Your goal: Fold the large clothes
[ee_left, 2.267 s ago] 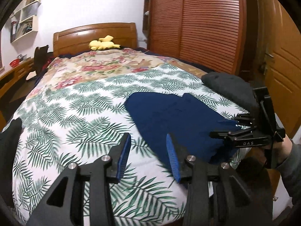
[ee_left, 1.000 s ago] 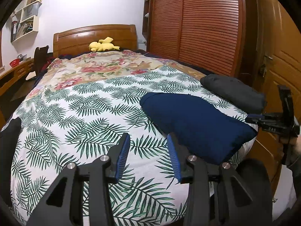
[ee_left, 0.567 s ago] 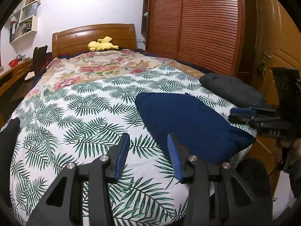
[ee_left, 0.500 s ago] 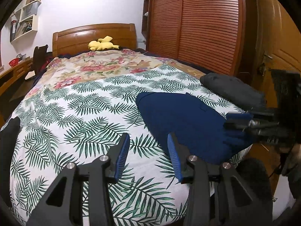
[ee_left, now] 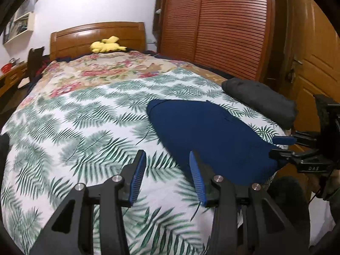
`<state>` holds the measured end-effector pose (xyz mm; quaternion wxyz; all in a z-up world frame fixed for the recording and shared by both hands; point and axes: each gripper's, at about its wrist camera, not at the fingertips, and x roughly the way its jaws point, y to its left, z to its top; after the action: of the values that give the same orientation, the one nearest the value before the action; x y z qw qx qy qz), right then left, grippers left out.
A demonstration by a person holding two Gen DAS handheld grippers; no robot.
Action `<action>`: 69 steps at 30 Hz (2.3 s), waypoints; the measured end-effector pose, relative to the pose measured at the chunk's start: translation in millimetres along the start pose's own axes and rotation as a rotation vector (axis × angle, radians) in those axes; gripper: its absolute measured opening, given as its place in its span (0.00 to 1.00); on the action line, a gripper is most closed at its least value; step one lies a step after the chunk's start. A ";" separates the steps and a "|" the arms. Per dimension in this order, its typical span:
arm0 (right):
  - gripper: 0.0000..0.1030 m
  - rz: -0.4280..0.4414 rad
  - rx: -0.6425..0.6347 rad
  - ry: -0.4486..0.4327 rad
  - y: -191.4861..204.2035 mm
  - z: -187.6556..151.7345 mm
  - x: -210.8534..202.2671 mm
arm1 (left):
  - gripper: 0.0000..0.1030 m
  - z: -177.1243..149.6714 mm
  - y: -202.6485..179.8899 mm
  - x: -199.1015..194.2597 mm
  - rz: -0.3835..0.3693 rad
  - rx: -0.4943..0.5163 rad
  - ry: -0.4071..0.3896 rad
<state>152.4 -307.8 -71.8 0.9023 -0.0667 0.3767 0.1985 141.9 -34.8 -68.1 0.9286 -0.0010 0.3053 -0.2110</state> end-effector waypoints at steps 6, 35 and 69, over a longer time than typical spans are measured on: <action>0.56 -0.043 0.141 0.050 -29.1 -21.5 2.4 | 0.40 19.9 -10.7 31.7 -0.070 0.052 0.009; 0.62 -0.076 0.339 0.067 -89.1 -37.9 17.0 | 0.43 82.7 33.8 239.5 -0.031 0.059 0.264; 0.16 0.028 0.137 -0.160 -113.7 29.9 -22.3 | 0.04 158.2 -50.7 208.7 0.100 0.081 0.027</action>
<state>204.1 -410.3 -38.3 0.9292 0.0166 0.3169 0.1896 363.0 -182.9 -51.1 0.9331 0.0548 0.3087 -0.1764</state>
